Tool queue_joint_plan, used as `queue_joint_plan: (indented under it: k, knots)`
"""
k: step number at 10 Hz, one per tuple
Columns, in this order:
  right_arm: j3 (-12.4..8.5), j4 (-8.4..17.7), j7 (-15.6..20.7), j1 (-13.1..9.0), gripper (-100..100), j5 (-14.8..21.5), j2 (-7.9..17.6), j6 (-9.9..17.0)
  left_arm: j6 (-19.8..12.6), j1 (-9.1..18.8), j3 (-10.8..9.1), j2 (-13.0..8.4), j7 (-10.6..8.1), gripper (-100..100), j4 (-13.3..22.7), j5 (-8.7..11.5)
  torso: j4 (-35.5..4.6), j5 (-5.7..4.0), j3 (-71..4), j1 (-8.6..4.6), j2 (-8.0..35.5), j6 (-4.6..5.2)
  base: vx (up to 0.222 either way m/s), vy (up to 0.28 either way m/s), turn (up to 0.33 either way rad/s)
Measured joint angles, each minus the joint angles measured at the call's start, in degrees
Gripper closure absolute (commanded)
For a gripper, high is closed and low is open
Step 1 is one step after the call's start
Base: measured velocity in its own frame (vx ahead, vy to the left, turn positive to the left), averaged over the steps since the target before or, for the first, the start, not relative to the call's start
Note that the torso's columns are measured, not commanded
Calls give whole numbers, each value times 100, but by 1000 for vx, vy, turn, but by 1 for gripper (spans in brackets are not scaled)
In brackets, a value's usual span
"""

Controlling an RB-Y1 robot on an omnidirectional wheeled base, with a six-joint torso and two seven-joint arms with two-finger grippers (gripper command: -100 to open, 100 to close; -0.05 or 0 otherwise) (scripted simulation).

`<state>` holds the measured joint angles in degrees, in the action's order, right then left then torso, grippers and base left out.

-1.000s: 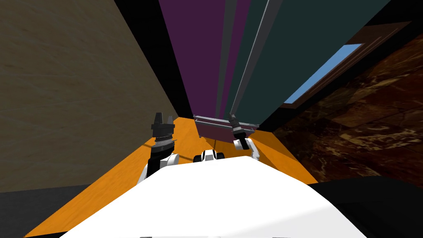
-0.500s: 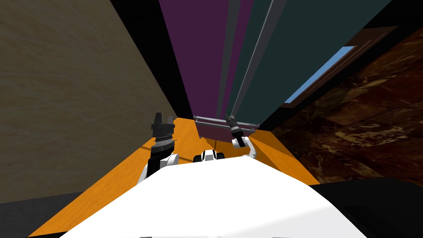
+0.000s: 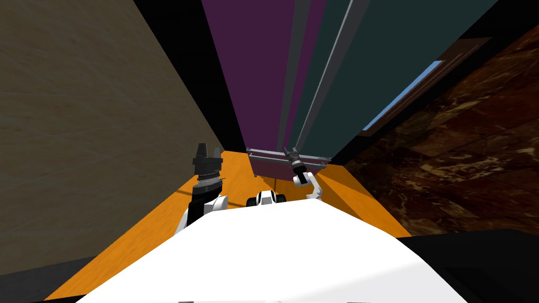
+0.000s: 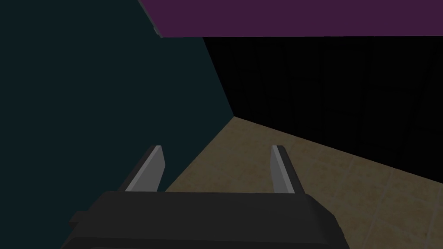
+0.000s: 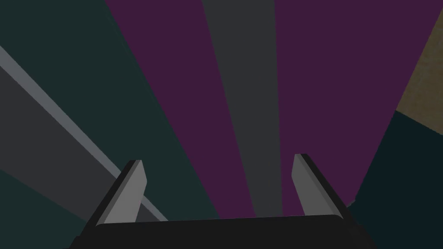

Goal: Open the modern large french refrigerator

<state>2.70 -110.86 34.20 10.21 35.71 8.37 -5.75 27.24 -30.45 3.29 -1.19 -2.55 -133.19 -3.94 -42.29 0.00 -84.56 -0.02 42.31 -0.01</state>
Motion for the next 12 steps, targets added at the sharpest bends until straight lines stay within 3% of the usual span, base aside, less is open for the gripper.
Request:
queue_joint_plan:
  k: [12]
  knots:
    - [235,1402,1748,-820,-100,1755,-145,1024,0,0,0,0,0,0,0,0,1,0,0,4,0,1,27,63,-62]
